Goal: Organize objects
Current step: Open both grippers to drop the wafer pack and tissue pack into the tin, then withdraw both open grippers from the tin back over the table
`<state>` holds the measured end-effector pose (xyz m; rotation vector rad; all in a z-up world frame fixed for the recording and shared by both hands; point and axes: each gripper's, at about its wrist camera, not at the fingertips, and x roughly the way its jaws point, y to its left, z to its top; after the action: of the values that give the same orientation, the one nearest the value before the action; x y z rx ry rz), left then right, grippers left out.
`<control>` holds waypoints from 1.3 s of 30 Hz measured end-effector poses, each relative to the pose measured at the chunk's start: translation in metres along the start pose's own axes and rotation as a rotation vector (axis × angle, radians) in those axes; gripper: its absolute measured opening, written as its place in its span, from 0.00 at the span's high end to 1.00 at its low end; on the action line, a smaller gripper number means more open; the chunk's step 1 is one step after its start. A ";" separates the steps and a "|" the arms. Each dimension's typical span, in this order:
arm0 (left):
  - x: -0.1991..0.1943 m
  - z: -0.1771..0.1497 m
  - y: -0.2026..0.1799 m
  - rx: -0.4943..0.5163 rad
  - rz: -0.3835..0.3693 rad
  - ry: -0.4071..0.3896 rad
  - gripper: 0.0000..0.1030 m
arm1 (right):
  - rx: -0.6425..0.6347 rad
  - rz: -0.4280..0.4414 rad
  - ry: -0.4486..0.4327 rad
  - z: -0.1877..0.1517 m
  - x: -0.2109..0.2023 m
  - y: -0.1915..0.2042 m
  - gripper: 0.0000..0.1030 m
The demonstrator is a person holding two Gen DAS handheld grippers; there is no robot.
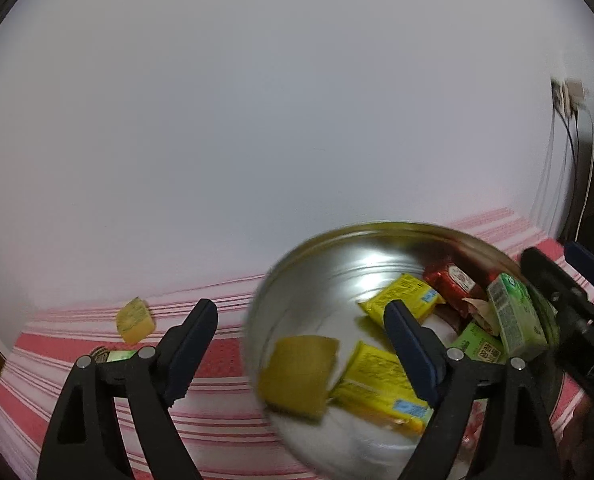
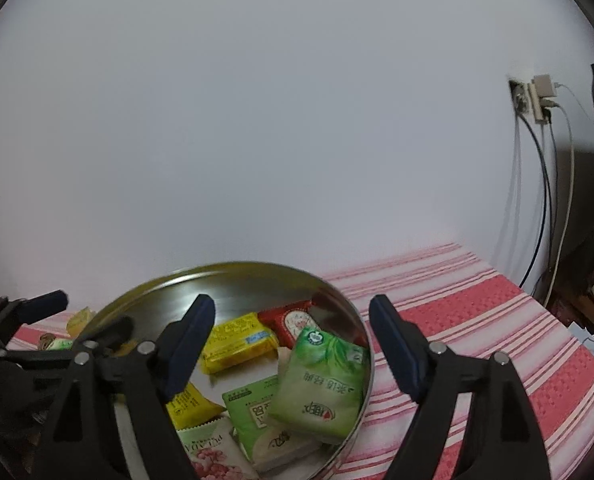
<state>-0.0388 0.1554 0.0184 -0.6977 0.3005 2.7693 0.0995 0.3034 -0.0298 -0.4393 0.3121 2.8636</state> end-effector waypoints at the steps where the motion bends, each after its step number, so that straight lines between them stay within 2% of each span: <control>1: -0.003 -0.001 0.013 -0.021 -0.007 -0.002 0.16 | 0.003 -0.002 -0.017 -0.001 -0.004 0.001 0.21; 4: -0.012 -0.009 0.049 -0.063 -0.007 -0.012 0.16 | -0.003 -0.019 -0.058 -0.002 -0.013 0.004 0.21; 8: -0.018 -0.027 0.097 -0.093 0.062 -0.013 0.16 | -0.053 -0.064 -0.071 -0.008 -0.016 0.016 0.21; 11: -0.022 -0.041 0.131 -0.115 0.094 0.010 0.16 | -0.138 -0.107 -0.083 -0.014 -0.018 0.036 0.20; 14: -0.023 -0.057 0.161 -0.168 0.100 0.043 0.16 | -0.185 -0.109 -0.096 -0.019 -0.027 0.056 0.17; 20: -0.018 -0.078 0.198 -0.209 0.131 0.077 0.16 | -0.231 -0.061 -0.084 -0.034 -0.048 0.095 0.17; 28: -0.017 -0.087 0.221 -0.228 0.141 0.100 0.16 | -0.243 0.029 -0.027 -0.050 -0.059 0.136 0.17; 31: -0.020 -0.088 0.228 -0.246 0.141 0.099 0.16 | -0.271 0.071 0.008 -0.057 -0.057 0.158 0.18; 36: -0.022 -0.090 0.240 -0.263 0.172 0.098 0.16 | -0.293 0.167 0.093 -0.066 -0.044 0.199 0.28; 39: -0.022 -0.090 0.249 -0.304 0.173 0.107 0.16 | -0.281 0.226 0.188 -0.070 -0.024 0.224 0.33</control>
<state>-0.0577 -0.1077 -0.0153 -0.9342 -0.0462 2.9815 0.0842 0.0691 -0.0484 -0.7743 -0.0152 3.1046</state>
